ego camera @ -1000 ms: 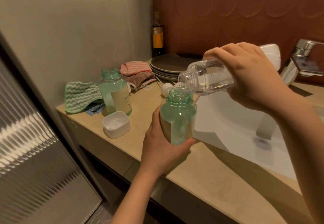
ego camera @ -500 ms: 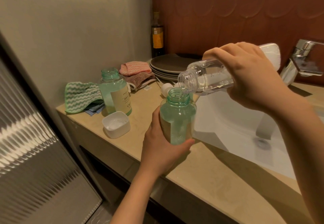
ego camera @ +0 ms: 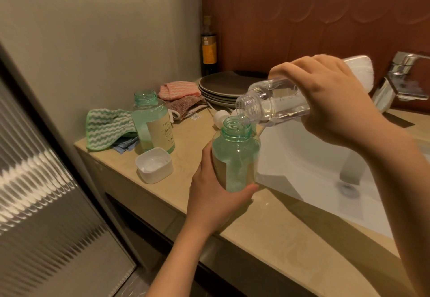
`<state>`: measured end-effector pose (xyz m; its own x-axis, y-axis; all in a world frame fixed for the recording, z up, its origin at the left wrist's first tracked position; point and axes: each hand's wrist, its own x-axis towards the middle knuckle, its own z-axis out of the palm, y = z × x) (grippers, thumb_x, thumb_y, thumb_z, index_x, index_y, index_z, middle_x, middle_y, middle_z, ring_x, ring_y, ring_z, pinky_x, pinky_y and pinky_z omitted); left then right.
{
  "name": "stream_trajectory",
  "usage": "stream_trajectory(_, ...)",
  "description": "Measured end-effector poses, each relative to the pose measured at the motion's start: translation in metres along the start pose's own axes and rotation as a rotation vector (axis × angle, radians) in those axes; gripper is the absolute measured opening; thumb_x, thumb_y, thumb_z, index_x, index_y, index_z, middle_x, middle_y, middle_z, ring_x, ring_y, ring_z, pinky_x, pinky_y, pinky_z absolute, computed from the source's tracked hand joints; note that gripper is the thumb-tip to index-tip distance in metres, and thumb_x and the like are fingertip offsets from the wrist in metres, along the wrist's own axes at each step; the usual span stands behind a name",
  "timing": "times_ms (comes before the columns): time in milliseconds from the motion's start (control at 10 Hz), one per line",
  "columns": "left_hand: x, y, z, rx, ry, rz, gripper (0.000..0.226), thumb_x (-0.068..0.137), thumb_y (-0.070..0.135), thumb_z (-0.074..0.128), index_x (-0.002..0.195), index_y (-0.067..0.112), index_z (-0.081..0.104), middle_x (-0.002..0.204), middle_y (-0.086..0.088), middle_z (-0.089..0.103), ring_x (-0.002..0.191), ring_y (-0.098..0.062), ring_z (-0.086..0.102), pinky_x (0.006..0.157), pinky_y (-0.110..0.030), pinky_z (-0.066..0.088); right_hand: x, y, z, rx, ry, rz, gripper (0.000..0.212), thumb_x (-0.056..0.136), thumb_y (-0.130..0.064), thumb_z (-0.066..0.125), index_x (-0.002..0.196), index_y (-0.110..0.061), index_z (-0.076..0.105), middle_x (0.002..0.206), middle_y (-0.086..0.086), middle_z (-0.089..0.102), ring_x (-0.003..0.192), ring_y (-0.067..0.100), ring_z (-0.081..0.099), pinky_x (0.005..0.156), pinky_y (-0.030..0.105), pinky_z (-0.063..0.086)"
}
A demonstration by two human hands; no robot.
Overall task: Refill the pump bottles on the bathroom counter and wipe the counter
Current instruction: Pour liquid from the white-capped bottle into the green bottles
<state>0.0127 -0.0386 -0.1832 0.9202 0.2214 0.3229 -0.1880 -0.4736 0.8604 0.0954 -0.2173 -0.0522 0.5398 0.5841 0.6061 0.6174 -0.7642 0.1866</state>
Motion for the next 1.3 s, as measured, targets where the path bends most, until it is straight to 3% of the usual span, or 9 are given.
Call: stream_trajectory(1300, -0.0008, 0.0012, 0.0006, -0.014, 0.009, -0.011, 0.097, 0.047, 0.060, 0.075, 0.131, 0.048, 0.027, 0.124, 0.021, 0.051, 0.115, -0.006, 0.051, 0.095, -0.041, 0.050, 0.0001, -0.0021, -0.0020, -0.022, 0.008, 0.000, 0.072, 0.063, 0.014, 0.066, 0.127, -0.016, 0.048, 0.114, 0.013, 0.056, 0.103, 0.034, 0.047, 0.091, 0.044, 0.037)
